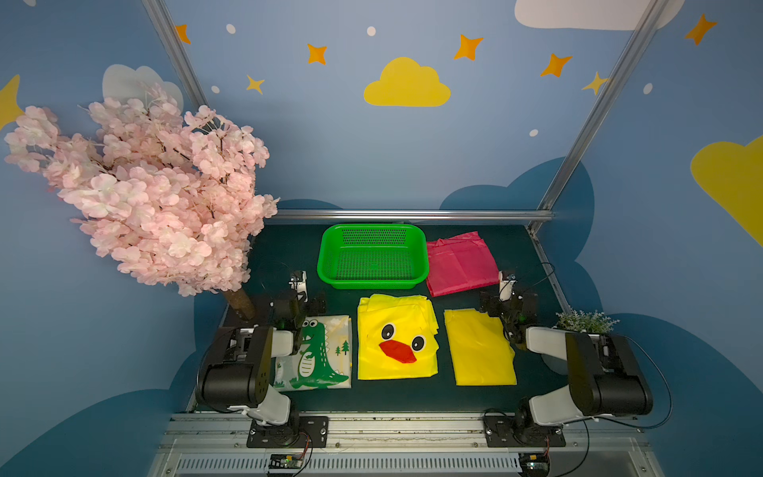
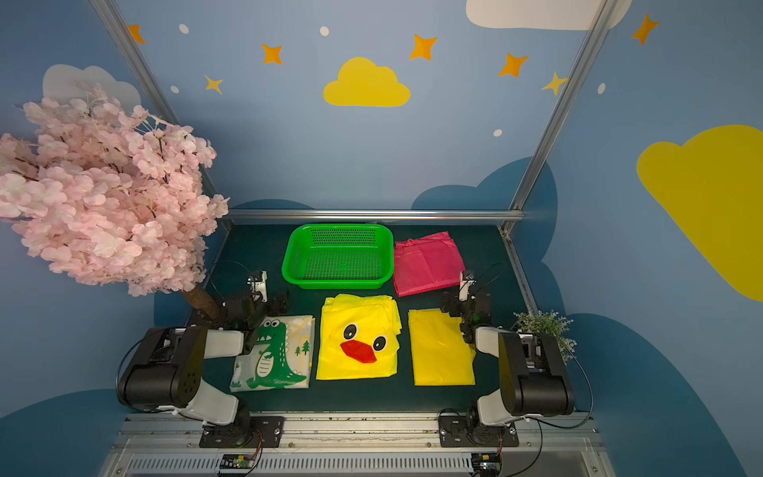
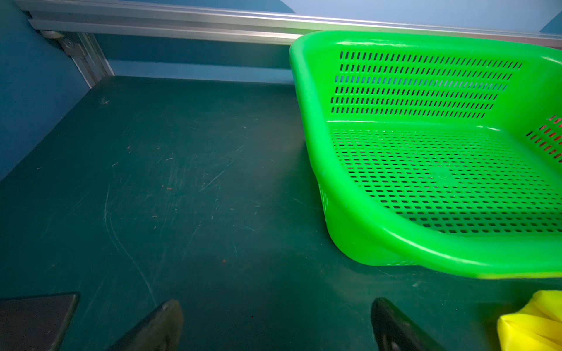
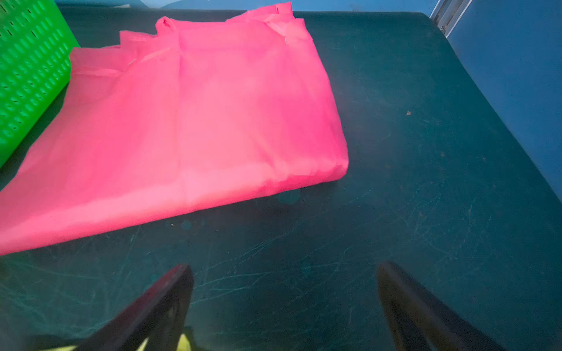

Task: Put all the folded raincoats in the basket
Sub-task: Pick up the raincoat from the center of the board.

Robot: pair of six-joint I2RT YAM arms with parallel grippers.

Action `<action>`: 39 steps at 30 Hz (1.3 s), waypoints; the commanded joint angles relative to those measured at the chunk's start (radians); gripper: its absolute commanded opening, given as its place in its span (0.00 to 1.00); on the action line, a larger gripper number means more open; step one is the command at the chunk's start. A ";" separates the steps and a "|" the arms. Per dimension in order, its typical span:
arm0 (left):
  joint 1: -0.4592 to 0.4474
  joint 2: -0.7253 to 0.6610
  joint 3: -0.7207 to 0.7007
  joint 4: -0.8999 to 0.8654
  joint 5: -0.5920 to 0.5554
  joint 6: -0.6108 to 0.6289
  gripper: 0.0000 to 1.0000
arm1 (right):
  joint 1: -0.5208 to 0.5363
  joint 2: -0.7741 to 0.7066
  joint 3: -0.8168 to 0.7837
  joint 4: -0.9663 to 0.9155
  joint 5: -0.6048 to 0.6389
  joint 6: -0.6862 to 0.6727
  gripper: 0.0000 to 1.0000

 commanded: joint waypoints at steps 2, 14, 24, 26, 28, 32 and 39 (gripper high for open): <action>-0.001 -0.030 0.005 0.005 0.047 0.021 1.00 | -0.004 -0.041 0.007 0.057 -0.007 0.019 0.98; -0.132 -0.526 0.044 -0.508 -0.046 0.041 1.00 | -0.020 -0.307 0.446 -0.992 -0.072 0.471 0.98; -0.239 -0.640 0.246 -0.995 0.070 -0.318 1.00 | 0.039 -0.479 0.370 -1.031 -0.496 0.558 0.98; -0.279 -0.615 0.281 -1.059 0.111 -0.403 1.00 | 0.083 -0.477 0.374 -1.079 -0.514 0.576 0.98; -0.344 -0.581 0.305 -1.095 0.142 -0.477 1.00 | 0.136 -0.465 0.382 -1.129 -0.520 0.597 0.98; -0.461 -0.503 0.332 -1.134 0.142 -0.589 1.00 | 0.237 -0.434 0.356 -1.141 -0.526 0.681 0.97; -0.548 -0.389 0.306 -1.113 0.163 -0.766 1.00 | 0.391 -0.319 0.325 -1.099 -0.522 0.750 0.96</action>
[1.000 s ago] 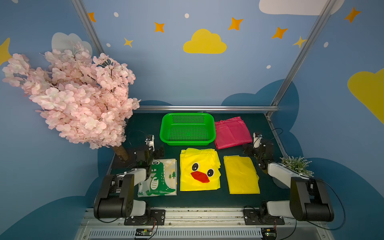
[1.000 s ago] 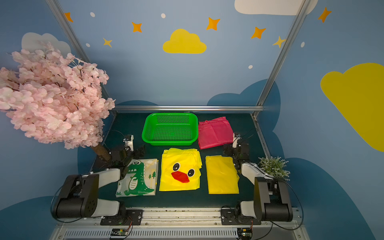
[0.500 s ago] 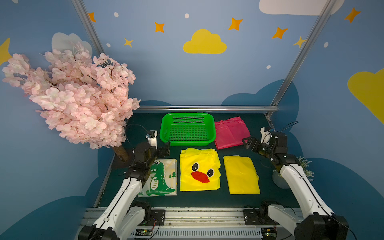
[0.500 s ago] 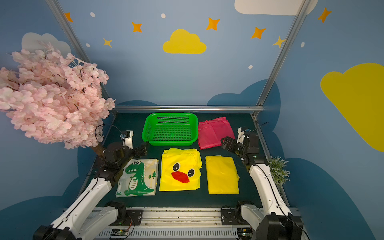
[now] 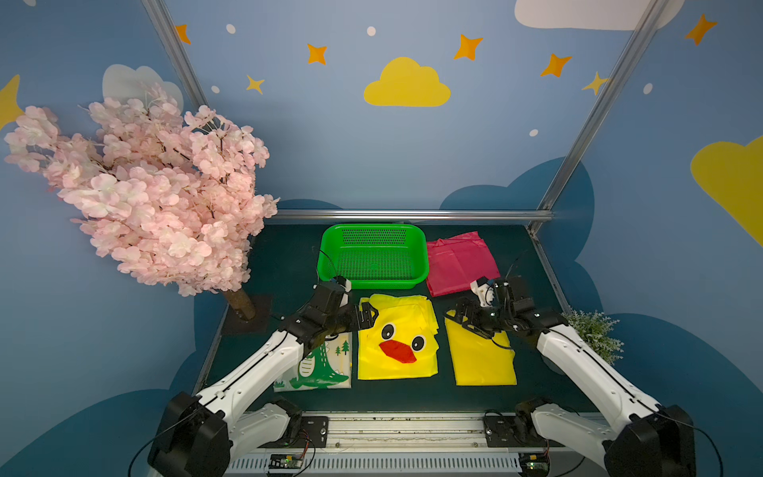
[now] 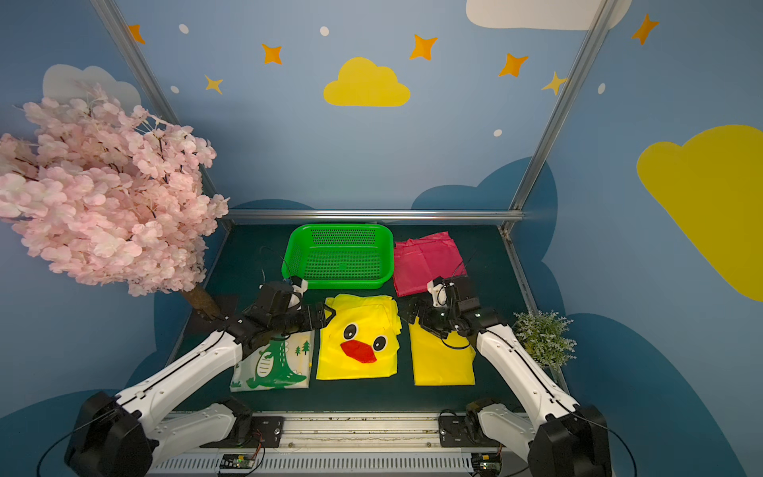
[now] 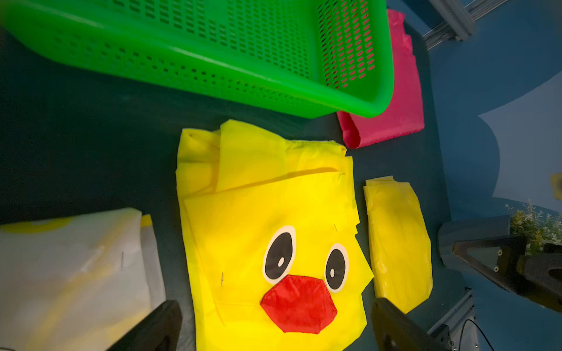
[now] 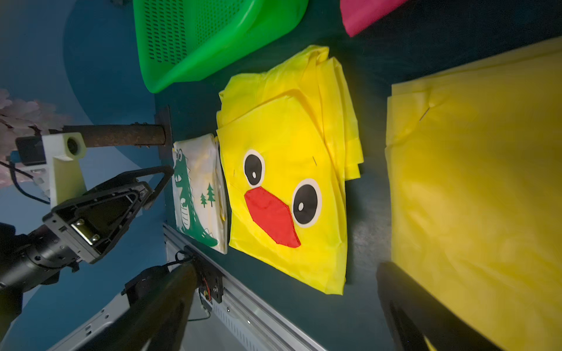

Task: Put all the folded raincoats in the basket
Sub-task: Pick up the raincoat from the center of the board.

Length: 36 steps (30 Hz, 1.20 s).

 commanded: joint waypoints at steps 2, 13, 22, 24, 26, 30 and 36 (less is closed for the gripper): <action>-0.024 0.041 -0.020 -0.001 0.028 -0.133 1.00 | 0.066 0.088 -0.003 0.000 -0.019 0.043 0.95; -0.033 0.173 -0.061 0.032 0.067 -0.152 1.00 | 0.153 0.297 0.023 0.049 -0.025 0.015 0.91; -0.033 0.240 -0.085 0.047 0.062 -0.143 1.00 | 0.175 0.405 0.050 0.062 -0.041 -0.007 0.82; -0.033 0.260 -0.094 0.069 0.074 -0.143 1.00 | 0.180 0.418 0.053 0.069 -0.042 -0.006 0.79; -0.033 0.279 -0.101 0.092 0.075 -0.145 1.00 | 0.182 0.431 0.058 0.074 -0.043 -0.006 0.75; -0.033 0.304 -0.109 0.132 0.123 -0.147 0.97 | 0.191 0.459 0.069 0.080 -0.047 -0.007 0.64; -0.033 0.301 -0.122 0.167 0.142 -0.150 0.71 | 0.200 0.472 0.068 0.085 -0.046 -0.008 0.41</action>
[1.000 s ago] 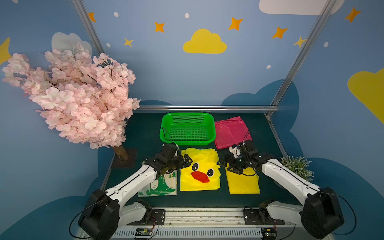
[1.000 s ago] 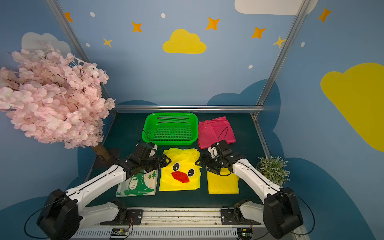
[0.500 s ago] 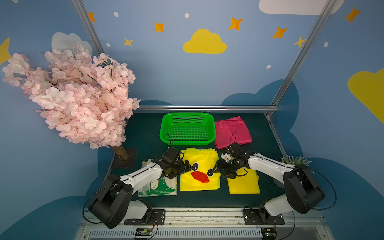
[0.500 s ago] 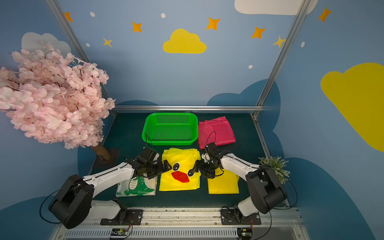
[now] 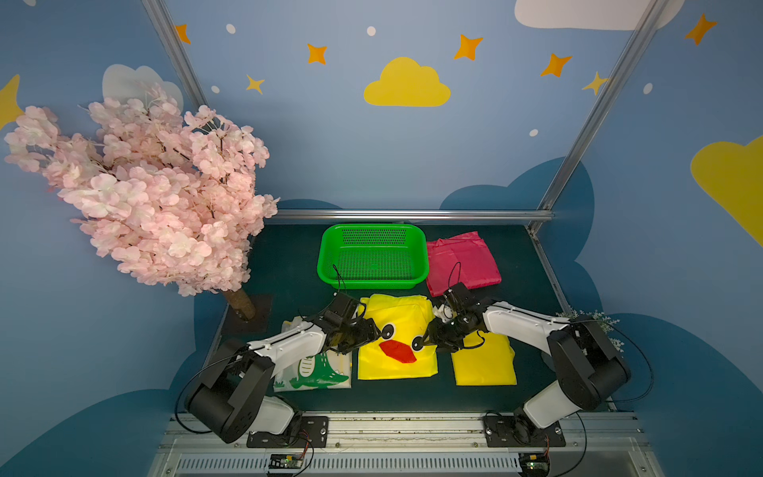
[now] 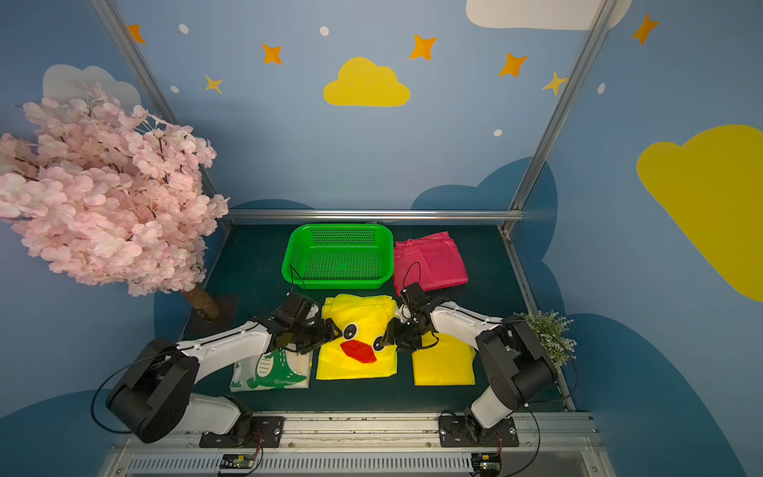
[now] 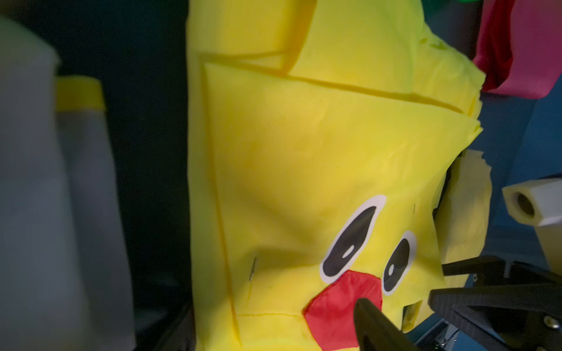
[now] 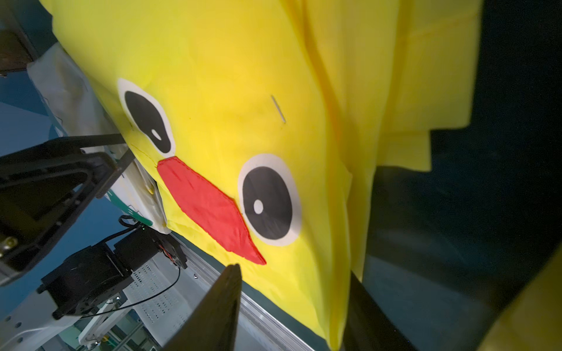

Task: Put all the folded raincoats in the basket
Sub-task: Pick up the raincoat from the center of the board.

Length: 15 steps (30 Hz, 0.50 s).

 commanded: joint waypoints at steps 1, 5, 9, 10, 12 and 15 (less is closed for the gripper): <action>-0.008 0.017 -0.032 0.020 0.039 -0.003 0.68 | 0.009 0.010 0.019 0.008 -0.011 -0.012 0.38; -0.009 -0.001 -0.052 0.030 0.044 -0.015 0.45 | 0.013 0.005 0.007 0.008 -0.014 -0.013 0.18; -0.012 -0.030 -0.070 0.031 0.045 -0.024 0.21 | 0.015 -0.003 -0.003 0.005 -0.022 -0.015 0.00; -0.012 -0.039 -0.072 0.026 0.045 -0.027 0.15 | 0.016 -0.007 -0.004 0.001 -0.024 -0.016 0.00; -0.014 -0.057 -0.074 0.015 0.046 -0.030 0.03 | 0.019 -0.017 -0.008 -0.009 -0.025 -0.016 0.00; -0.020 -0.104 -0.074 -0.011 0.050 -0.038 0.02 | 0.024 -0.055 -0.013 -0.032 -0.028 -0.015 0.00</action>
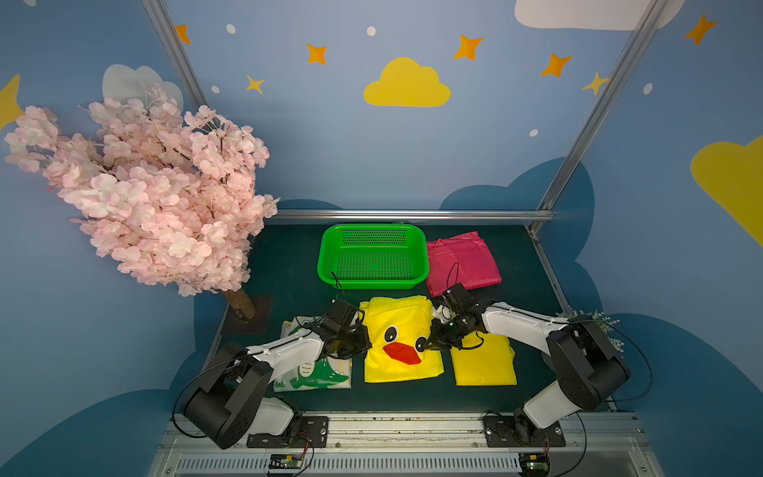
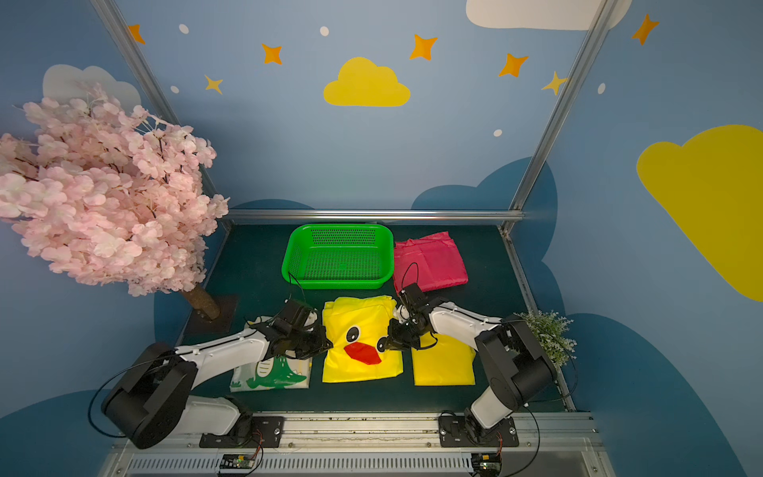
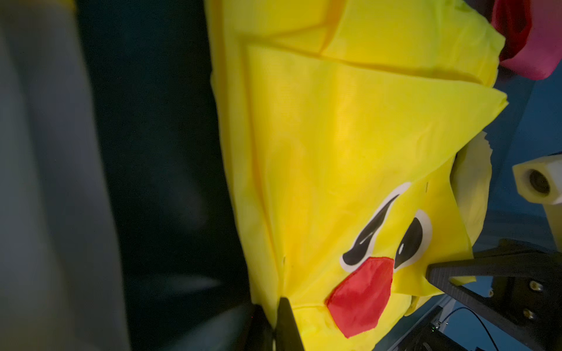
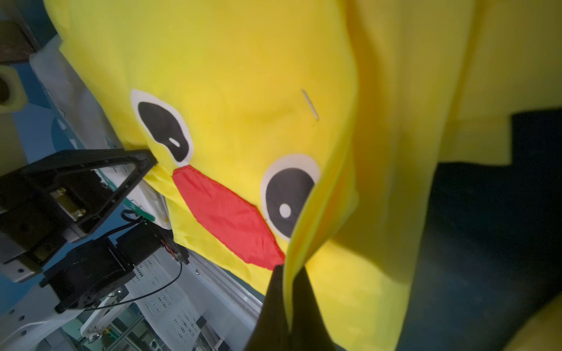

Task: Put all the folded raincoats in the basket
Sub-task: Pick up the raincoat from the center of the board, then place the raincoat in the basket.

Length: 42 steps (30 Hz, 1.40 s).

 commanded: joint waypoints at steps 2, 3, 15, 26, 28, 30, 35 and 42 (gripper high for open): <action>-0.014 -0.101 -0.006 -0.057 0.019 -0.020 0.02 | 0.015 -0.091 -0.010 -0.066 -0.013 -0.008 0.00; -0.018 -0.129 -0.003 -0.070 0.017 -0.026 0.02 | 0.017 -0.114 -0.007 -0.080 -0.013 -0.008 0.00; -0.044 -0.416 0.048 -0.254 0.016 -0.099 0.02 | 0.022 -0.435 0.067 -0.312 0.020 0.031 0.00; 0.054 -0.317 0.289 -0.277 -0.073 -0.026 0.02 | 0.007 -0.413 0.269 -0.247 0.108 0.012 0.00; 0.116 -0.249 0.355 -0.271 -0.029 0.006 0.02 | -0.010 -0.357 0.329 -0.237 0.115 -0.016 0.00; 0.175 -0.171 0.430 -0.274 -0.014 0.047 0.02 | -0.031 -0.275 0.405 -0.230 0.107 -0.045 0.00; 0.294 0.043 0.653 -0.308 0.024 0.149 0.02 | -0.090 -0.028 0.625 -0.197 0.049 -0.054 0.00; 0.403 0.331 0.903 -0.408 0.045 0.243 0.02 | -0.132 0.333 0.971 -0.227 -0.029 -0.022 0.00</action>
